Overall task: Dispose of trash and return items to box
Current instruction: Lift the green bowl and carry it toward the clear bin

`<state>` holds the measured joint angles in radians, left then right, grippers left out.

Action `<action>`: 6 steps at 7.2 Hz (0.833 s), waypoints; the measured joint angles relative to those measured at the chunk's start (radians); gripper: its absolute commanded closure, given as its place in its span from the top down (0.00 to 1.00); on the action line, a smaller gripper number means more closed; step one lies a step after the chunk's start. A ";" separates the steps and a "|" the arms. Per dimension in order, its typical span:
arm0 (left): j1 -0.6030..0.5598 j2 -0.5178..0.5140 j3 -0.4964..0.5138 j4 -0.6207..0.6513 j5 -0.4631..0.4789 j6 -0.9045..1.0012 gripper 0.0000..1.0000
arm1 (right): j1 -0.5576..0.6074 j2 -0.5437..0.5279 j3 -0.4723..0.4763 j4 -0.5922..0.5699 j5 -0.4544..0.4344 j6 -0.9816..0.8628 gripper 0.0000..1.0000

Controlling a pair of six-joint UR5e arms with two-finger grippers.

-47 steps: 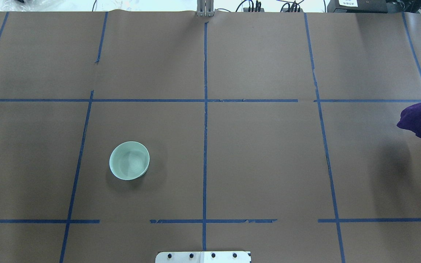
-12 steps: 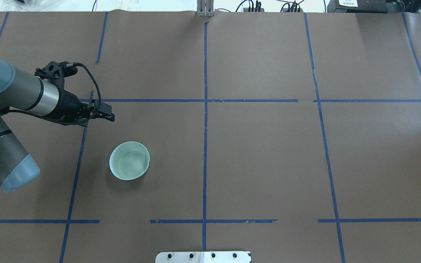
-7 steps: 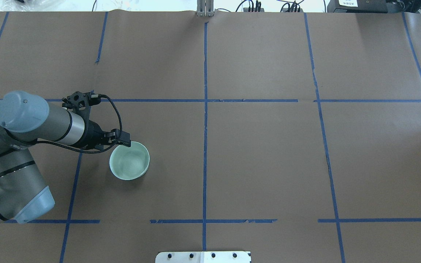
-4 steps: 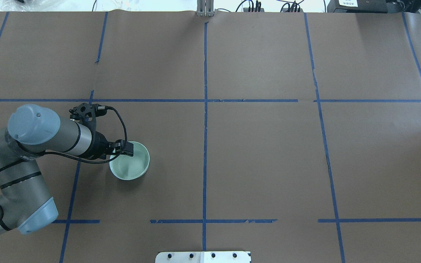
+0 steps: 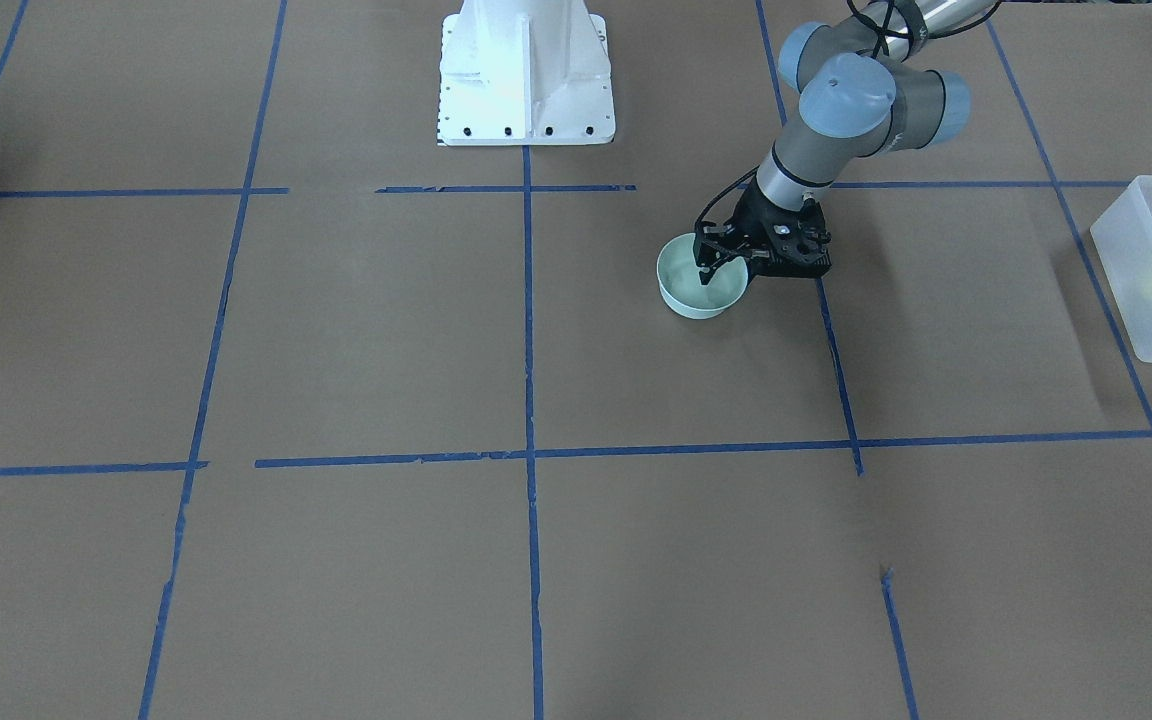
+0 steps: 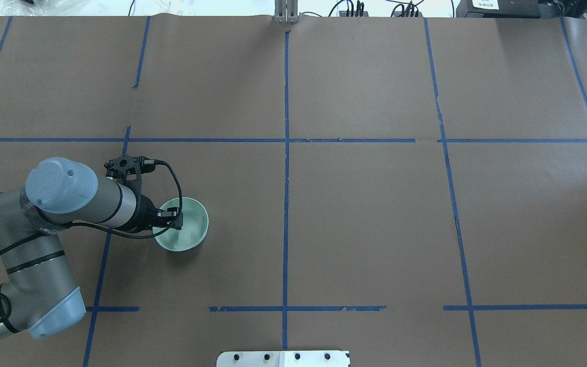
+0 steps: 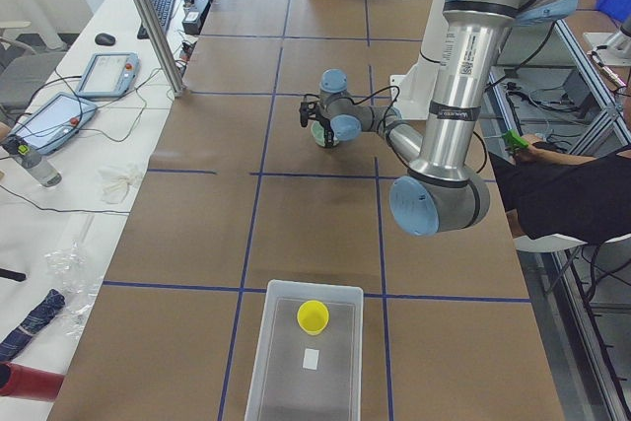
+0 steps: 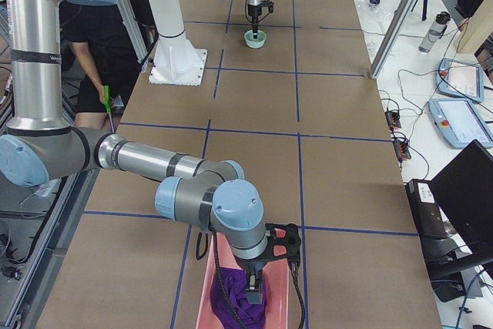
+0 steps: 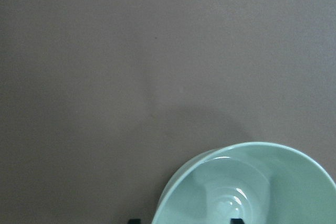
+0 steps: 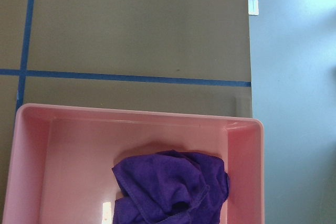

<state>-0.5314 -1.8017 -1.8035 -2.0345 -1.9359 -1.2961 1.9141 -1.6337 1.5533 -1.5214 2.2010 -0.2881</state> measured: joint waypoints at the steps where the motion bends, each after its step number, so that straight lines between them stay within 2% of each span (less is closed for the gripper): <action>1: -0.001 -0.001 -0.008 0.013 0.000 0.000 0.00 | -0.015 0.000 0.010 -0.001 0.047 0.049 1.00; 4: -0.007 -0.018 -0.140 0.193 -0.015 -0.006 0.00 | -0.102 0.000 0.070 0.000 0.130 0.222 1.00; 6: -0.059 -0.073 -0.219 0.339 -0.060 -0.012 0.00 | -0.189 -0.002 0.114 0.005 0.151 0.319 1.00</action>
<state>-0.5907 -1.8744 -2.0220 -1.6951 -1.9954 -1.3084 1.7252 -1.6352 1.6669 -1.5159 2.3522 0.0310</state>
